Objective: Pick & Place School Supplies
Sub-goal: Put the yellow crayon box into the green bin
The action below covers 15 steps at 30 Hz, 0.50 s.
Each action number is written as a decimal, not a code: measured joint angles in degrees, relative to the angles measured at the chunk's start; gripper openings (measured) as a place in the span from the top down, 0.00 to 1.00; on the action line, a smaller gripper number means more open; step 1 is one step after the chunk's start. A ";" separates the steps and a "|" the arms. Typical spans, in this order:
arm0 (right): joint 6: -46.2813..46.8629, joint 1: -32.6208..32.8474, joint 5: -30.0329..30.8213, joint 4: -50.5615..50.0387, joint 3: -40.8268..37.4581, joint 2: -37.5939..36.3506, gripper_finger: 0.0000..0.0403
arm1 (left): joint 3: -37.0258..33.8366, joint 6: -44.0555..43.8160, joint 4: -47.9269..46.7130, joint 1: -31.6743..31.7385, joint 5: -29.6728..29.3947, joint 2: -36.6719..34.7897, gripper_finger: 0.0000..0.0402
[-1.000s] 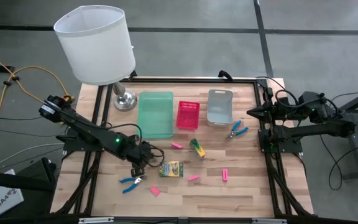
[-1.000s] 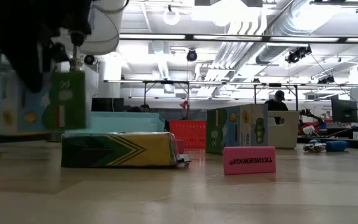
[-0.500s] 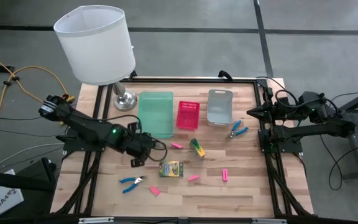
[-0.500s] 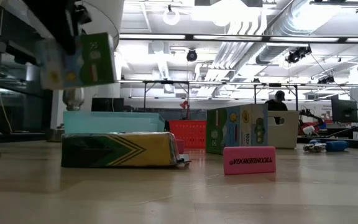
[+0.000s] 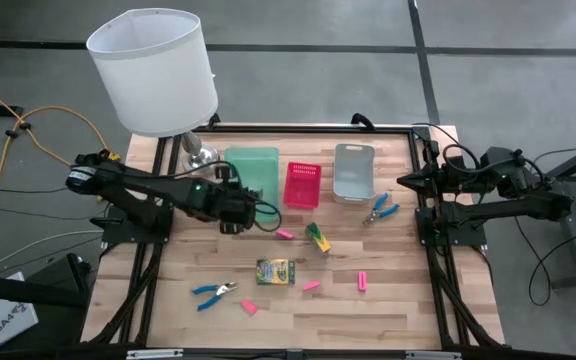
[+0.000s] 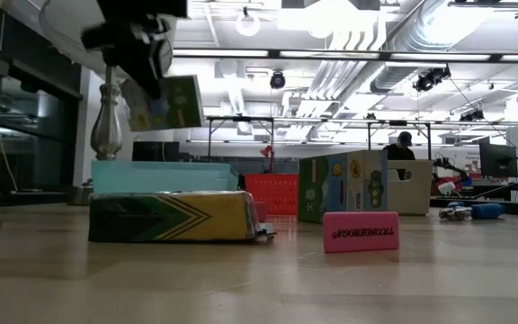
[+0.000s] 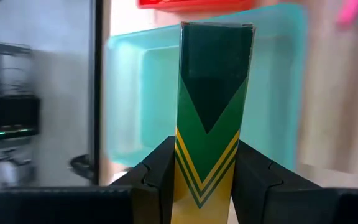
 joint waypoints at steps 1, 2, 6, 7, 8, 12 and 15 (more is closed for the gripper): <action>0.02 -0.02 0.00 0.00 0.02 0.00 1.00 | 0.00 1.20 0.52 0.68 -0.54 0.75 0.74; 0.02 -0.02 0.00 0.01 0.01 -0.02 1.00 | 0.00 2.41 1.07 1.37 -1.54 1.46 0.74; 0.00 -0.01 0.00 0.00 0.01 -0.02 1.00 | 0.00 6.05 4.19 3.53 -6.14 5.15 0.74; 0.01 -0.01 0.00 0.00 0.02 -0.02 1.00 | 0.00 6.52 5.01 3.99 -7.49 6.24 0.74; 0.00 -0.02 0.00 0.00 0.00 -0.02 1.00 | 0.00 6.54 5.48 4.38 -8.79 7.25 0.74; 0.00 0.00 0.00 0.00 0.02 -0.02 1.00 | 0.00 3.16 6.09 5.52 -13.02 11.78 0.74; 0.01 -0.01 0.00 0.00 0.01 -0.02 1.00 | -0.05 -0.68 6.45 6.07 -14.83 14.39 0.74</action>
